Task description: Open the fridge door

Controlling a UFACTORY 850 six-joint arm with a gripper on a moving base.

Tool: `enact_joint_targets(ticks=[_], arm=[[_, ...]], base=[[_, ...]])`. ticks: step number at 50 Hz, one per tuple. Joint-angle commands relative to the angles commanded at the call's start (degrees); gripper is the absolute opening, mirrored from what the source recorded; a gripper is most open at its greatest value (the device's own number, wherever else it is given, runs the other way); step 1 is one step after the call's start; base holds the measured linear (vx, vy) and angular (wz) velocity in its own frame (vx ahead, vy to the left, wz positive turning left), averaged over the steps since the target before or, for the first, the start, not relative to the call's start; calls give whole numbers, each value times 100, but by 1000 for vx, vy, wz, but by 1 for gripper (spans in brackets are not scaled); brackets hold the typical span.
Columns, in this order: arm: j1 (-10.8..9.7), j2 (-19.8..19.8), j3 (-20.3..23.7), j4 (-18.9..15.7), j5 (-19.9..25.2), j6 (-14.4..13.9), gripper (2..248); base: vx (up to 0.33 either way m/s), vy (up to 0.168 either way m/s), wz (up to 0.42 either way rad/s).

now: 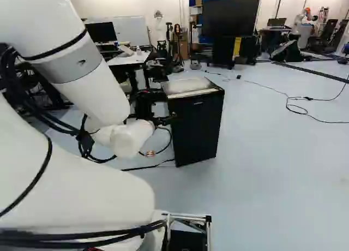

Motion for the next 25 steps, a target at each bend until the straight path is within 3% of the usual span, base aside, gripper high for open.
enact_joint_targets(ticks=[25], arm=[[0, -88, -75, 0, 0, 0, 247]], base=[[0, 0, 0]])
